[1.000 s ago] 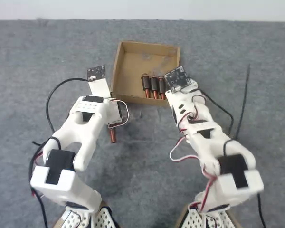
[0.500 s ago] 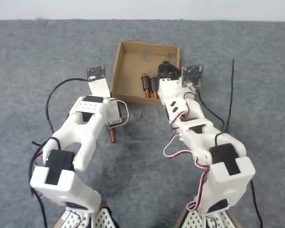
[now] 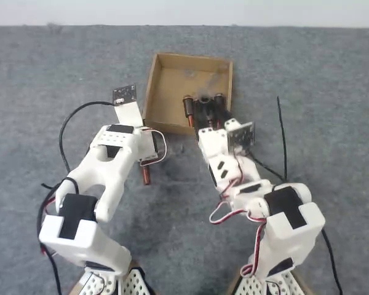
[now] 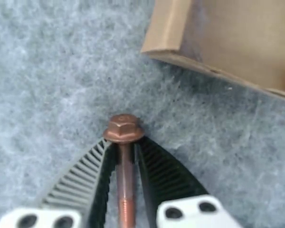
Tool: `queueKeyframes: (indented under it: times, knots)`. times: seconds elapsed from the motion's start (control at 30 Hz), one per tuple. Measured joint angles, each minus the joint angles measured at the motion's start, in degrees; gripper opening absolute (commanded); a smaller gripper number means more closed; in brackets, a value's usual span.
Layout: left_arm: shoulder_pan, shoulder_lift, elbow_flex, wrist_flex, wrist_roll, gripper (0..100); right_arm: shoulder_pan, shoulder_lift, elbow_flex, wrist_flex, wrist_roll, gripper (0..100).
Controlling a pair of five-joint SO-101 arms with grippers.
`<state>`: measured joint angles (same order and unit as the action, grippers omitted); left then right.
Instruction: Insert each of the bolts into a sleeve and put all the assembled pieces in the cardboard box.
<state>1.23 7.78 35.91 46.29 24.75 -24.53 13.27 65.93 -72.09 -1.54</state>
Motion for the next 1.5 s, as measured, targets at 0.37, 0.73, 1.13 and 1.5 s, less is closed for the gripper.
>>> queueKeyframes:
  times: [0.37,0.73,1.13,1.5]
  knots:
    - [0.00,-0.26,0.09,0.00,0.00,1,-3.52,0.00,13.98,-16.44,3.43,0.6]
    - [0.00,-0.26,0.09,0.00,0.00,1,-4.13,-0.09,26.55,-26.29,3.60,0.6]
    - [0.00,-0.26,0.09,0.00,0.00,1,-4.13,-0.18,26.81,-26.73,3.60,0.6]
    - [-2.02,-6.33,0.09,-0.09,0.00,1,-5.80,-0.18,26.81,-26.73,3.60,0.6]
